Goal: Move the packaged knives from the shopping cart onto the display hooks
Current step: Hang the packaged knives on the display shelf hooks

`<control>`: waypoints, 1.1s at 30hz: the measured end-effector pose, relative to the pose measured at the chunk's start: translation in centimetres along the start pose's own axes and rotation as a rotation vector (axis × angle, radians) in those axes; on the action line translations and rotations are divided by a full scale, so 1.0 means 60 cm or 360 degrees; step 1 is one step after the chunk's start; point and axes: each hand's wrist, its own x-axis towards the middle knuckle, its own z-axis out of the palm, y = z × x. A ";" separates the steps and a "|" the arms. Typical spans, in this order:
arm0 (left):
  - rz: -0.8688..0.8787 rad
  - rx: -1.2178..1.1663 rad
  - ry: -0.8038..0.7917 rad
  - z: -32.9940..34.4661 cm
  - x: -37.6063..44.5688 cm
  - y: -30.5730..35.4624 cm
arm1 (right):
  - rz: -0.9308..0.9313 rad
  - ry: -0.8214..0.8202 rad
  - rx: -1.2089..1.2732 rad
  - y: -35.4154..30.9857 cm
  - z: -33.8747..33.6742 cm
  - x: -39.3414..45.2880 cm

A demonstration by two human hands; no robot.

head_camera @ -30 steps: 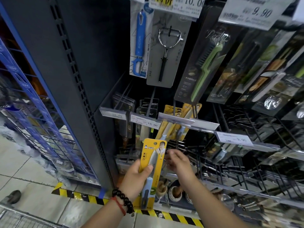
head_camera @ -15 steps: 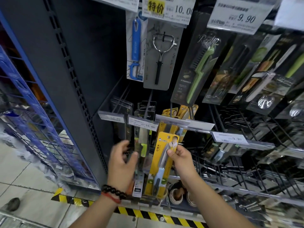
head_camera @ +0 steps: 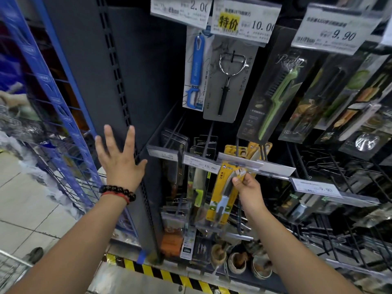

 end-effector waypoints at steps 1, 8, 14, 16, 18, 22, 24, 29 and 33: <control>0.0023 -0.0005 0.0021 0.005 0.001 -0.006 | -0.0002 -0.0010 -0.0011 -0.001 0.000 0.000; 0.0077 -0.0180 0.0186 0.020 0.005 -0.028 | -0.0033 -0.0031 -0.0031 -0.003 0.000 -0.001; 0.0127 -0.0160 0.0207 0.019 0.007 -0.035 | -0.0034 -0.0049 -0.0017 -0.007 0.009 0.006; 0.0145 -0.0136 0.0213 0.019 0.008 -0.035 | -0.0032 -0.0040 -0.0035 -0.004 0.009 0.007; 0.0141 -0.0136 0.0205 0.017 0.007 -0.035 | -0.0034 -0.0026 -0.0034 -0.001 0.009 0.008; 0.0167 -0.0146 0.0212 0.017 0.007 -0.035 | -0.0032 0.0012 0.0030 0.005 0.010 0.010; 0.0171 -0.0144 0.0209 0.017 0.007 -0.035 | -0.0031 0.0026 0.0040 0.008 0.009 0.010; 0.0157 -0.0166 0.0203 0.017 0.006 -0.036 | -0.0029 0.0047 0.0055 0.018 -0.004 0.001; 0.0144 -0.0191 0.0194 0.018 0.005 -0.035 | -0.0041 0.0045 0.0030 0.020 -0.006 -0.002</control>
